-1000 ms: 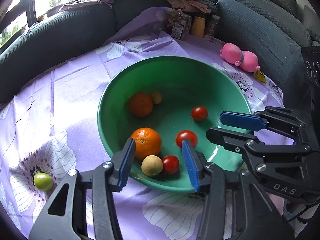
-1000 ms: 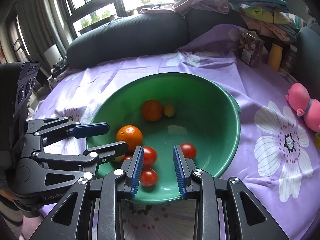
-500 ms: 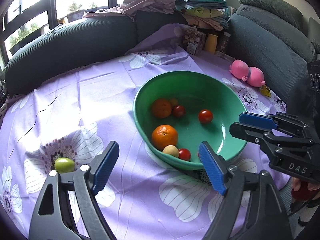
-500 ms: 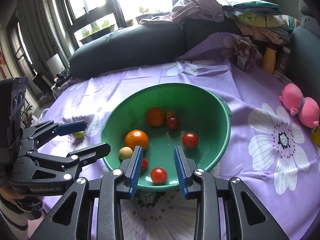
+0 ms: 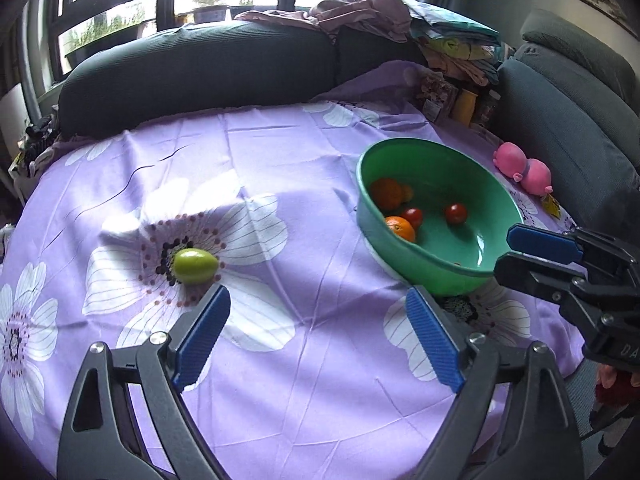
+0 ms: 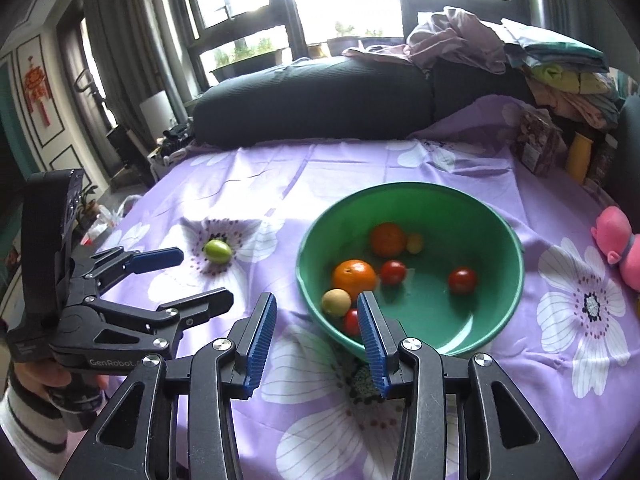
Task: Organize fruits
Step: 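Move both tools toward the green fruit on the flower print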
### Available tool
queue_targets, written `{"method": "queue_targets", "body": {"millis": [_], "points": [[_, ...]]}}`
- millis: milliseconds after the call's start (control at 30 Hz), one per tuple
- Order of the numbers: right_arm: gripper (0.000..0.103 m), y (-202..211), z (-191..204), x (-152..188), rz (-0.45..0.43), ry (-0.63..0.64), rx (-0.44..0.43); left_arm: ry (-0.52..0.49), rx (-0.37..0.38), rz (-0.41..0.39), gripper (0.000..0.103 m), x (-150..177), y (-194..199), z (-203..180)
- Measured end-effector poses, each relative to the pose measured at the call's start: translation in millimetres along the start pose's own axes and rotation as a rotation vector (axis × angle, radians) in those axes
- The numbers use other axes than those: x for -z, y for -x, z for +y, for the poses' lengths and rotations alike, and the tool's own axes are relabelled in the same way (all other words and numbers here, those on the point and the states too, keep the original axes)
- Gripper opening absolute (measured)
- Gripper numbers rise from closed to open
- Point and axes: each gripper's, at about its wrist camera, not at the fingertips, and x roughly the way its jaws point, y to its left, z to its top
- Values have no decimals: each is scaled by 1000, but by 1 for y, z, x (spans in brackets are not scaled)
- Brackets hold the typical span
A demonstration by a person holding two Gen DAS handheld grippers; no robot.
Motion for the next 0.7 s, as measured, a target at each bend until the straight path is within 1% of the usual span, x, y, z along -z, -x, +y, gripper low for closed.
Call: {"method": "queue_targets", "body": {"millis": [233, 400, 533, 600, 700], "points": [[42, -21, 48, 1, 52, 97, -85, 145, -27, 25, 90, 22, 9, 58], [42, -44, 74, 7, 113, 151, -122, 238, -19, 28, 90, 32, 11, 93], [42, -65, 89, 8, 154, 175, -139, 279, 23, 27, 90, 25, 4, 109], [42, -76, 93, 5, 168, 176, -148, 284, 37, 26, 90, 15, -2, 114], [42, -93, 97, -6, 173, 167, -160, 298, 78, 50, 90, -1, -15, 123]]}}
